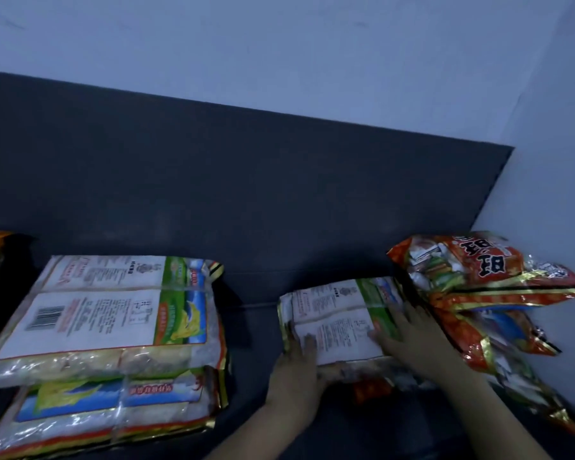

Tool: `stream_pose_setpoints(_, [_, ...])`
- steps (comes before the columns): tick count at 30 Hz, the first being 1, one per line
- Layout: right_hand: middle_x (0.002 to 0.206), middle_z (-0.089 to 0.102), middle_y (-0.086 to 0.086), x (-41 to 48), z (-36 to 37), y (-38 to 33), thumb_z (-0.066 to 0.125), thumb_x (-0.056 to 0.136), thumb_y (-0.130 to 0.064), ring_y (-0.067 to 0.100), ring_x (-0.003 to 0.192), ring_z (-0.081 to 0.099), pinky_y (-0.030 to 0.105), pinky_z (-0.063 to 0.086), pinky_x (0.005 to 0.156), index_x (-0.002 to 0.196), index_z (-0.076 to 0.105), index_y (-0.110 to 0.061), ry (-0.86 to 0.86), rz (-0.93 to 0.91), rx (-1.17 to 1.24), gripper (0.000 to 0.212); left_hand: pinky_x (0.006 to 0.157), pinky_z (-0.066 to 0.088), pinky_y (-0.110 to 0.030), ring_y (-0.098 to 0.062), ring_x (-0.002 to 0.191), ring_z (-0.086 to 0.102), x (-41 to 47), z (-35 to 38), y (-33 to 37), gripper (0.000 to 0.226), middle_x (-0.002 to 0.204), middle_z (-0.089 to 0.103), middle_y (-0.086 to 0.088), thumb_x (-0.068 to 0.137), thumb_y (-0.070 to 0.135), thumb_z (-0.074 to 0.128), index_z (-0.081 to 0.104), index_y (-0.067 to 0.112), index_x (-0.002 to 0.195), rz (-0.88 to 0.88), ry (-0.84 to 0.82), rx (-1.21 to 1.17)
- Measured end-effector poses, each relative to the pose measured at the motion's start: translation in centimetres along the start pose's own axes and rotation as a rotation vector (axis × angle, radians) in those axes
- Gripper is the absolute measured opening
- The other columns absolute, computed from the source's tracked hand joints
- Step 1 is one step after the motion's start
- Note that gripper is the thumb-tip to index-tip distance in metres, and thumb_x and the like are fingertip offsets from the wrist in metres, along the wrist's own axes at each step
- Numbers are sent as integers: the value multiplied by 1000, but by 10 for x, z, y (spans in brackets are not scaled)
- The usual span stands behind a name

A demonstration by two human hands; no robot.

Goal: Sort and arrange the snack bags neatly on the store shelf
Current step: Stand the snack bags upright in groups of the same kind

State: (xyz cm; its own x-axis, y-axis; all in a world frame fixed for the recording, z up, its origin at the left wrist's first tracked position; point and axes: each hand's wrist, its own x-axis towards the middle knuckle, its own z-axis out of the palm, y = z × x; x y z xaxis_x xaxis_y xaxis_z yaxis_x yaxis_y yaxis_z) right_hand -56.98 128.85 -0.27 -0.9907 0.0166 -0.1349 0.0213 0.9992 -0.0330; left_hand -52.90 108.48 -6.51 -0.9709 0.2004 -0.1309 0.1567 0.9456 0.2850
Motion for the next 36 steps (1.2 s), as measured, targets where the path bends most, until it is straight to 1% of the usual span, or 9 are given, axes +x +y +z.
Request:
stream_pose_setpoints(4, [158, 4, 11, 0, -12, -53, 16, 91, -65, 28, 145, 2, 44, 5, 117, 150, 9, -18, 187, -61, -73, 75, 117, 5, -35, -25, 144, 16, -24, -38, -22, 75, 157, 13, -13, 93, 45, 43, 10, 10, 151, 79, 167, -14])
stream_pose_setpoints(7, [152, 22, -5, -19, -29, -123, 34, 95, -55, 9, 138, 19, 18, 21, 109, 149, 16, -17, 76, -364, 413, 68, 106, 35, -43, -31, 123, 53, -59, -80, -66, 70, 133, 55, -16, 81, 52, 38, 54, 4, 129, 96, 670, 107])
stream_pose_setpoints(9, [147, 27, -14, -35, -33, -170, 47, 88, -55, 0, 132, 24, 11, 25, 99, 150, 12, -26, -173, -509, 737, 76, 100, 42, -49, -38, 115, 58, -87, -102, -114, 72, 124, 60, -21, 80, 54, 37, 58, 0, 122, -51, 815, 190])
stream_pose_setpoints(15, [139, 45, -16, -24, 10, -264, 66, 55, -77, 6, 121, 50, 34, 42, 104, 144, 16, -46, -319, -590, 1009, 107, 91, 41, -39, -33, 119, 50, -163, -129, -208, 80, 128, 54, -14, 76, 78, 33, 47, 12, 119, -728, 459, -201])
stream_pose_setpoints(20, [112, 64, -13, -25, 16, -275, 77, 68, -51, 1, 99, 63, 27, 50, 90, 126, 39, -42, -175, -582, 1030, 70, 85, 51, -38, -15, 95, 63, -159, -120, -212, 51, 108, 66, 7, 75, 57, 68, 51, 24, 109, -567, 608, -638])
stream_pose_setpoints(25, [114, 64, -17, -21, -19, -243, 80, 60, -49, 4, 101, 62, 27, 48, 93, 145, 26, -29, -92, -538, 1001, 103, 88, 51, -35, -11, 98, 63, -137, -129, -187, 54, 106, 65, 12, 67, 55, 76, 50, 29, 108, -458, 632, -686])
stream_pose_setpoints(30, [98, 57, -26, -24, -69, -160, 74, 77, -30, -16, 74, 56, -2, 39, 62, 107, 45, -42, 106, -459, 892, 43, 88, 49, -29, -2, 101, 58, -93, -122, -123, 62, 108, 61, 23, 60, 67, 70, 52, 34, 109, -183, 541, -654])
stream_pose_setpoints(32, [102, 55, -25, -22, -79, -120, 71, 78, -35, -12, 81, 55, 3, 39, 68, 112, 48, -40, 158, -377, 831, 42, 89, 50, -30, 2, 104, 57, -72, -111, -91, 68, 114, 60, 24, 60, 74, 61, 52, 40, 118, -40, 467, -664])
stream_pose_setpoints(36, [141, 43, 2, -12, -77, -46, 56, 71, -69, 24, 124, 45, 34, 40, 91, 144, 30, -30, 181, -137, 478, 87, 94, 46, -27, -9, 118, 53, -25, -75, -30, 86, 135, 49, 15, 78, 62, 61, 20, 30, 146, 71, 338, -675])
